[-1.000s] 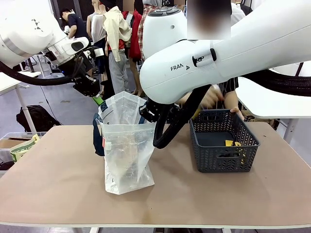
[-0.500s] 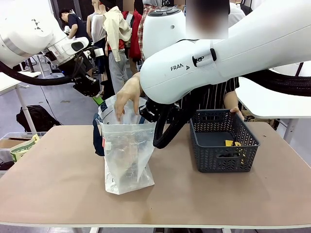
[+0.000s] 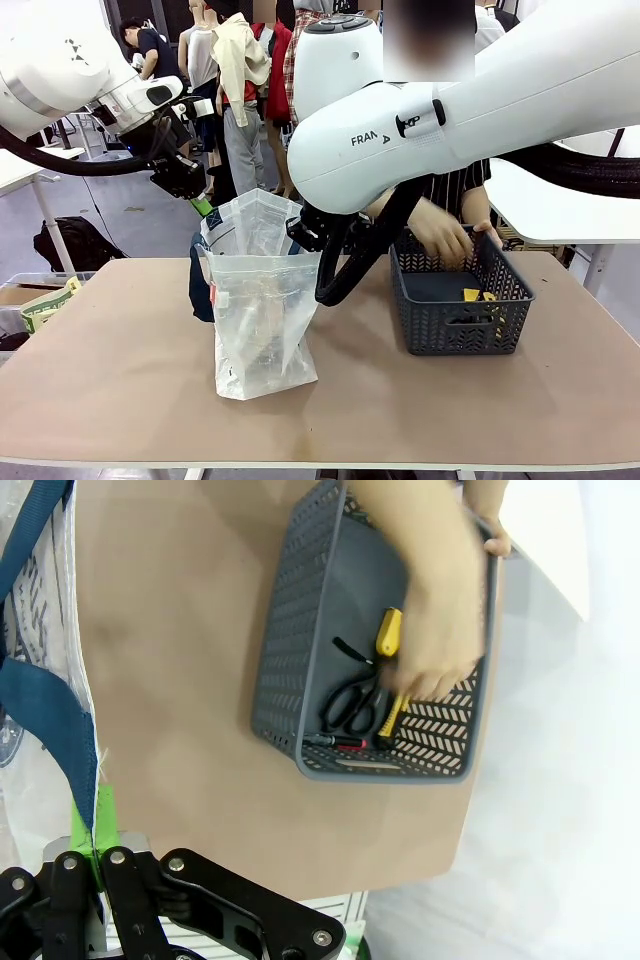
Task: Transfer purchased items from the store into the shopping bag.
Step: Move the Reusable shopping bag to the right side of the table.
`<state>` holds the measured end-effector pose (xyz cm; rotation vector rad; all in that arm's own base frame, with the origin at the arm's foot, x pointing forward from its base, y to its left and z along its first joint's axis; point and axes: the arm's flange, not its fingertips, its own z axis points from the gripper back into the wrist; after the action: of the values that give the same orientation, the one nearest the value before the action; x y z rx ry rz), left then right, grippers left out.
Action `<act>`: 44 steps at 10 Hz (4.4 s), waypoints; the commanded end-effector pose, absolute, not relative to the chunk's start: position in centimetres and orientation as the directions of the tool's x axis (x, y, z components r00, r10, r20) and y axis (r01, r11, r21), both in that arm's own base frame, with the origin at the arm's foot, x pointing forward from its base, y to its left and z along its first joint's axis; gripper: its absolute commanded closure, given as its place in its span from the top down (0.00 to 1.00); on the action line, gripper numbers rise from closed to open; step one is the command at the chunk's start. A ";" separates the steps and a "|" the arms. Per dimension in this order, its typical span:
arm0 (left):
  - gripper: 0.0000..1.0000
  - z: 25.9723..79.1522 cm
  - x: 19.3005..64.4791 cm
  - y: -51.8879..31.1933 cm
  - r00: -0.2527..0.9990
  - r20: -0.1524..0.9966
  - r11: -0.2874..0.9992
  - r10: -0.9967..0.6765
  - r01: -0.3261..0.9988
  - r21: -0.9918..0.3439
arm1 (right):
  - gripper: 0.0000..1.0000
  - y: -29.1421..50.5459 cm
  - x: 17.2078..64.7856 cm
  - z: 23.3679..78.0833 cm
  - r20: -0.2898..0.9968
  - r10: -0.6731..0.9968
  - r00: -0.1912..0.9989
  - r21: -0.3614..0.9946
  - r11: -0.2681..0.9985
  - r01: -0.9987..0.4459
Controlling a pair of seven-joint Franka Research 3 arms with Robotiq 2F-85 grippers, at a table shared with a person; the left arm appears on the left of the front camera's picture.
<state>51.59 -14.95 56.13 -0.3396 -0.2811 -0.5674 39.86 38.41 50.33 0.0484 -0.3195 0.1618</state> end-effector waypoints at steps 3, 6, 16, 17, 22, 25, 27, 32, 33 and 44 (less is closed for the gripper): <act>0.00 56.3 51.5 -14.8 0.806 0.354 0.789 -0.474 0.567 -0.236 | 0.00 38.2 39.6 50.1 0.315 0.151 0.937 0.015 0.986 -0.164; 0.00 56.3 51.5 -14.8 0.806 0.354 0.789 -0.474 0.567 -0.236 | 0.00 38.2 39.6 50.1 0.315 0.151 0.937 0.015 0.986 -0.164; 0.00 56.3 51.5 -14.8 0.806 0.354 0.789 -0.474 0.567 -0.236 | 0.00 38.2 39.6 50.1 0.315 0.151 0.937 0.015 0.986 -0.164; 0.00 56.3 51.5 -14.8 0.806 0.354 0.789 -0.474 0.567 -0.236 | 0.00 38.2 39.6 50.1 0.315 0.151 0.937 0.015 0.986 -0.164; 0.00 56.3 51.5 -14.8 0.806 0.354 0.789 -0.474 0.567 -0.236 | 0.00 38.2 39.6 50.1 0.315 0.151 0.937 0.015 0.986 -0.164; 0.00 56.3 51.5 -14.8 0.806 0.354 0.789 -0.474 0.567 -0.236 | 0.00 38.2 39.6 50.1 0.315 0.151 0.937 0.015 0.986 -0.164; 0.00 56.3 51.5 -14.8 0.806 0.354 0.789 -0.474 0.567 -0.236 | 0.00 38.2 39.6 50.1 0.315 0.151 0.937 0.015 0.986 -0.164; 0.00 56.3 51.5 -14.8 0.806 0.354 0.789 -0.474 0.567 -0.236 | 0.00 38.2 39.6 50.1 0.315 0.151 0.937 0.015 0.986 -0.164; 0.00 56.3 51.5 -14.8 0.806 0.354 0.789 -0.474 0.567 -0.236 | 0.00 38.2 39.6 50.1 0.315 0.151 0.937 0.015 0.986 -0.164; 0.00 56.3 51.5 -14.8 0.806 0.354 0.789 -0.474 0.567 -0.236 | 0.00 38.2 39.6 50.1 0.315 0.151 0.937 0.015 0.986 -0.164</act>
<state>51.59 -14.95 56.18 -0.3396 -0.2820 -0.5675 39.86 38.39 50.37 0.0484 -0.3203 0.1614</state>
